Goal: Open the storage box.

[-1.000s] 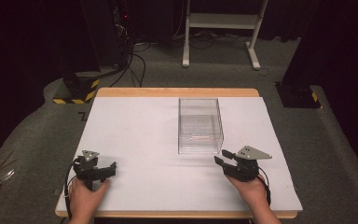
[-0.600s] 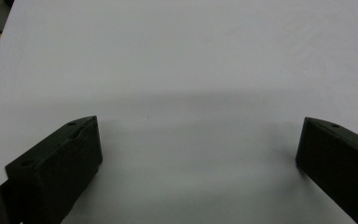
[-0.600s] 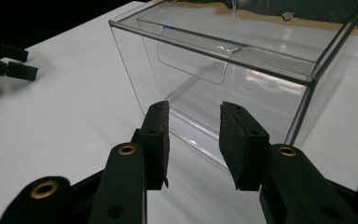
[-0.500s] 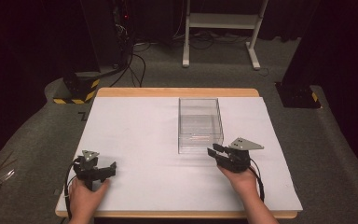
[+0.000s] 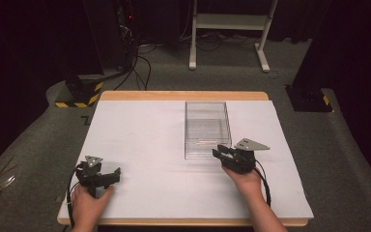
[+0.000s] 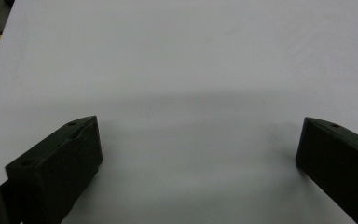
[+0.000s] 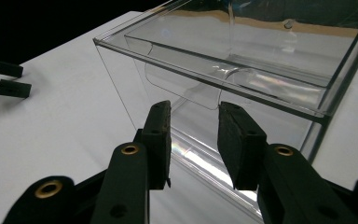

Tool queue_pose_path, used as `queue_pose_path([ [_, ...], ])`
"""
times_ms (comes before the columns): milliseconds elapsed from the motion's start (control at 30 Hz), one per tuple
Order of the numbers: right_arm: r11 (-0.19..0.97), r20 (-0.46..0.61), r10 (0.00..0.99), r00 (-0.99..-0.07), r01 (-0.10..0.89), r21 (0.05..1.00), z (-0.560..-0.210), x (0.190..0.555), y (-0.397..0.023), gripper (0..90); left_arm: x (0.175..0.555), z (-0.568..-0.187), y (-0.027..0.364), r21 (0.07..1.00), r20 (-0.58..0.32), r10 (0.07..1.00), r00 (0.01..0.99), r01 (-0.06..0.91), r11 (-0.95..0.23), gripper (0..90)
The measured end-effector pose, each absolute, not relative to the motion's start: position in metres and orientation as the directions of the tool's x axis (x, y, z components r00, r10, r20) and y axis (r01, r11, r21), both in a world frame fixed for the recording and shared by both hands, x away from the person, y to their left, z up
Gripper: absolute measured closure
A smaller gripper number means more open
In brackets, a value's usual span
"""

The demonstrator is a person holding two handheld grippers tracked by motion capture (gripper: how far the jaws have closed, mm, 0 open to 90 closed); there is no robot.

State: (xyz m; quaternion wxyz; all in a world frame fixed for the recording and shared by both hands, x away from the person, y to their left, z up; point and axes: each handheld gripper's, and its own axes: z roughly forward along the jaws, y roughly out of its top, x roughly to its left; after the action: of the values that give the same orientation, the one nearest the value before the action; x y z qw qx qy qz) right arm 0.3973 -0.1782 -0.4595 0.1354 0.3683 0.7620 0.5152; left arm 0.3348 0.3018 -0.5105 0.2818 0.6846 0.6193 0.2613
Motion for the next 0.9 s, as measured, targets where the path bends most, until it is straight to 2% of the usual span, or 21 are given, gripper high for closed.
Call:
queue_pose_path([
  [233, 0.194, 0.181, 0.685, -0.705, 0.417, 0.888, -0.463, 0.404, -0.175, 63.2, 0.335, -0.51, 0.302, 0.709, 0.009, 0.995, 0.096, 0.701, -0.074, 0.4],
  [900, 0.194, 0.178, 0.649, -0.74, 0.388, 0.901, -0.467, 0.414, -0.176, 68.5, 0.335, -0.511, 0.302, 0.711, 0.009, 0.995, 0.095, 0.7, -0.074, 0.4],
])
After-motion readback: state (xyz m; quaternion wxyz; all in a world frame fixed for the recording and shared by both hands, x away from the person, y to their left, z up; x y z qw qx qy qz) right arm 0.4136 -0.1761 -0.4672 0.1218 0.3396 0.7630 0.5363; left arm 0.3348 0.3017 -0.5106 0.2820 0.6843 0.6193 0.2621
